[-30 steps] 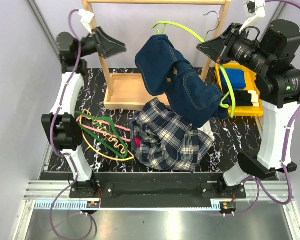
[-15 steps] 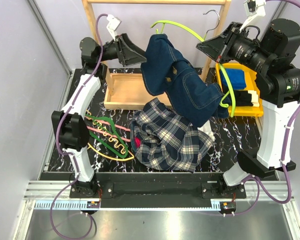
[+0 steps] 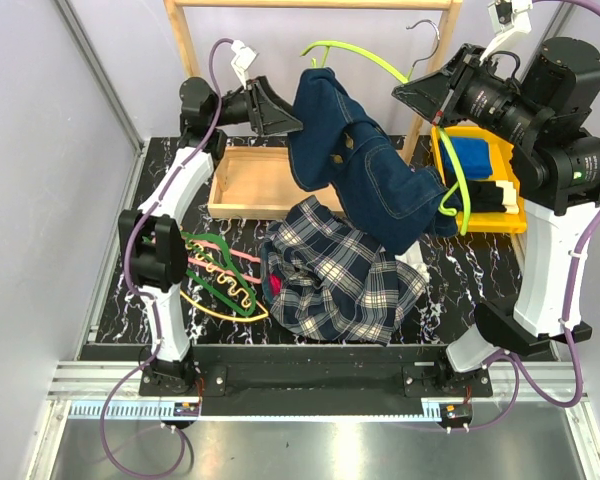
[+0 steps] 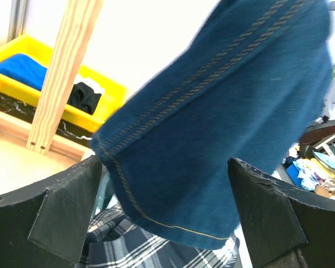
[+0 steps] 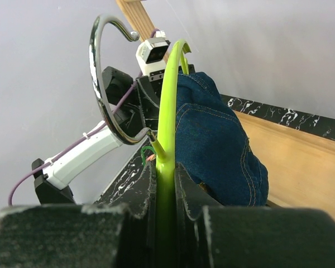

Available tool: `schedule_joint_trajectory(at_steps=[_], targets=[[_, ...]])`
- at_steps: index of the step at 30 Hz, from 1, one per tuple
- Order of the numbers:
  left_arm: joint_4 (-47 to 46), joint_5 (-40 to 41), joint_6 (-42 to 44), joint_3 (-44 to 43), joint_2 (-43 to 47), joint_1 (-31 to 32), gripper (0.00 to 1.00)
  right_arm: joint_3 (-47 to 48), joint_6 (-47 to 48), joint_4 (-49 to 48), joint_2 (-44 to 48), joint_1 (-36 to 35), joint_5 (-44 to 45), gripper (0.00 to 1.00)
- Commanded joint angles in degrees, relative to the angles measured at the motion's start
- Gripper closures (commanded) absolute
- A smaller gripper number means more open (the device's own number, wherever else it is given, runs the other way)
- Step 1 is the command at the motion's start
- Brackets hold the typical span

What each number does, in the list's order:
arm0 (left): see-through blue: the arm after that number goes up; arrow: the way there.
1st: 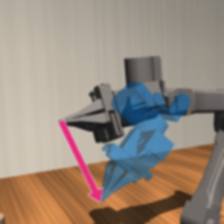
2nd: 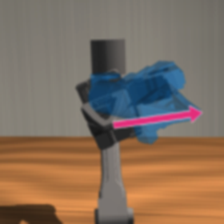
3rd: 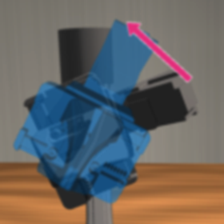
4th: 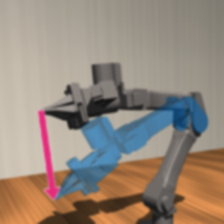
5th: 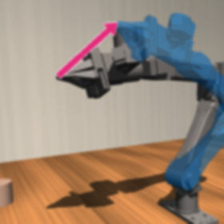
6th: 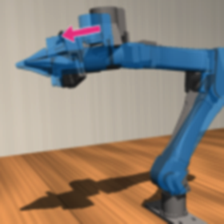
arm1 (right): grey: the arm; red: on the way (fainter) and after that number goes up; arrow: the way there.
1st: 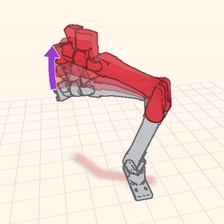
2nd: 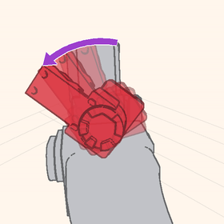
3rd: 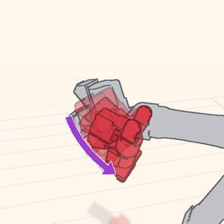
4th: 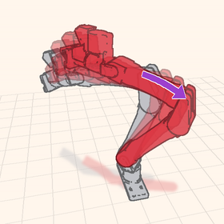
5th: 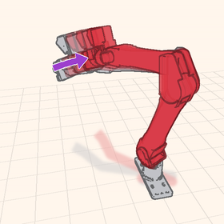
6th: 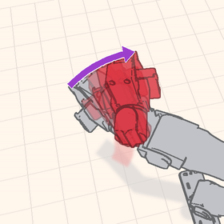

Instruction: Remove the skirt from the hanger

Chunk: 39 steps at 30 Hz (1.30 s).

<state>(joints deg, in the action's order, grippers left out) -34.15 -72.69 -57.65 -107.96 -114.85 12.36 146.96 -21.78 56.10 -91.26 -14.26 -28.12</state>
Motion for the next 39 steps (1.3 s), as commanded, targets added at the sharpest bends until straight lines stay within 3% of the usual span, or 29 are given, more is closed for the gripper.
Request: schedule_joint_trajectory(at_steps=[1, 10, 16, 19, 20, 21, 22, 25, 30, 33, 39], targets=[[-1.3, 0.4, 1.9, -3.0, -0.7, 0.2, 0.01, 1.4, -2.3, -7.0, 2.8, -0.2, -1.2, 1.0], [-10.7, 0.3, -14.2, -0.9, 4.8, 3.2, 0.01, -0.1, -1.9, -7.7, 3.0, -0.2, -0.5, 1.0], [-14.6, -1.8, -17.9, 4.3, 10.3, 5.1, 0.04, 0.6, -1.4, -8.2, 2.2, -0.2, -0.8, 1.0], [-14.7, -2.8, -17.9, 6.2, 11.3, 5.1, 0.26, 1.0, -1.0, -8.5, 2.1, -0.2, -0.6, 1.0], [-14.7, -3.0, -18.0, 6.0, 11.3, 5.1, 0.43, 1.1, -0.8, -8.5, 2.1, -0.2, -0.5, 1.0], [-14.7, -3.3, -17.9, 5.8, 11.4, 5.1, 0.94, 1.1, -0.6, -8.5, 2.1, -0.2, -0.5, 1.0], [-14.7, -3.4, -17.6, 5.4, 11.5, 5.1, 1.0, 1.2, -0.5, -8.5, 2.1, -0.3, -0.5, 1.0], [-12.4, -5.9, -17.1, 0.5, 10.5, 5.0, 1.0, 0.6, 0.5, -8.4, 2.5, -0.2, 0.2, 1.0], [-0.3, -6.4, -12.1, -17.2, 8.2, 2.3, 1.0, -4.5, 3.9, -6.5, 5.6, -0.2, 5.2, 1.0], [5.9, -4.8, -8.2, -27.3, 7.3, 1.4, 1.0, -13.3, 7.3, -4.3, 8.1, -0.2, 10.5, 1.0], [6.2, -2.4, -6.7, -30.8, 9.0, 2.1, 1.0, -39.2, 6.4, -10.6, 14.7, -0.2, 20.5, 1.0]])
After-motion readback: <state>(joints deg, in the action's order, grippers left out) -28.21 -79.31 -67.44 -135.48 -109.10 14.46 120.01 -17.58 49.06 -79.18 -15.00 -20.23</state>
